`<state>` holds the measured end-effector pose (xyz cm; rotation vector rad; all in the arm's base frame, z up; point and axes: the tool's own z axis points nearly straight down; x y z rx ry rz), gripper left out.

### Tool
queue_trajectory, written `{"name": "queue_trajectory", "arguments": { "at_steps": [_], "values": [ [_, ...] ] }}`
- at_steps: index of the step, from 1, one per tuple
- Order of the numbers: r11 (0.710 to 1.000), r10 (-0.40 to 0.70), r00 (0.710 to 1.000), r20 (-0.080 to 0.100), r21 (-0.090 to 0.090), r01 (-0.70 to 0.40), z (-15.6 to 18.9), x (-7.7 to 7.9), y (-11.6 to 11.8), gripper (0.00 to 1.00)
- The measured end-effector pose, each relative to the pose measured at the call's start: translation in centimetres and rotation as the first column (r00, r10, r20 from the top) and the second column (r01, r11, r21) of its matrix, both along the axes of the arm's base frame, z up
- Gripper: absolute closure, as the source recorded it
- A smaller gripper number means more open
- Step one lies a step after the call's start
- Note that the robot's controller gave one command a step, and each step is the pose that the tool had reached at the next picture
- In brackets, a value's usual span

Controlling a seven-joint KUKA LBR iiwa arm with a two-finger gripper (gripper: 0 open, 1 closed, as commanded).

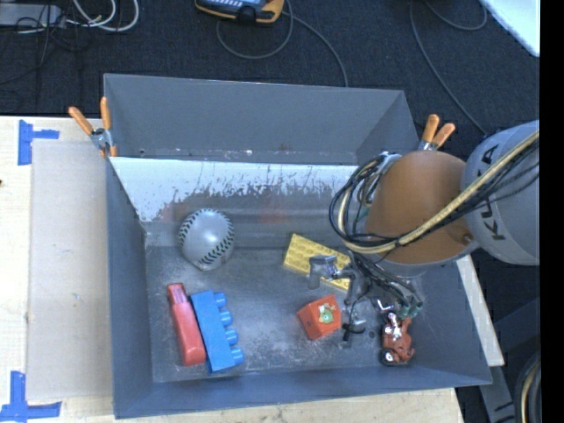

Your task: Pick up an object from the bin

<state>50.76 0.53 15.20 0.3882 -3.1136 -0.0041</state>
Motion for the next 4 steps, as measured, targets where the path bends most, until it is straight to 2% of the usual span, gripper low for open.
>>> {"name": "queue_trajectory", "arguments": {
  "at_steps": [1,2,3,4],
  "values": [
    [0.943,-0.333,0.943,0.005,-0.001,0.333,-6.9,2.3,-0.1,1.00],
    [0.943,-0.332,0.943,0.005,-0.001,0.332,-6.9,2.3,-0.1,1.00],
    [0.941,-0.338,0.941,-0.003,-0.004,0.338,-3.4,2.2,0.1,1.00],
    [0.927,-0.376,0.927,0.001,-0.002,0.376,2.0,2.8,-0.4,1.00]
  ]
}}
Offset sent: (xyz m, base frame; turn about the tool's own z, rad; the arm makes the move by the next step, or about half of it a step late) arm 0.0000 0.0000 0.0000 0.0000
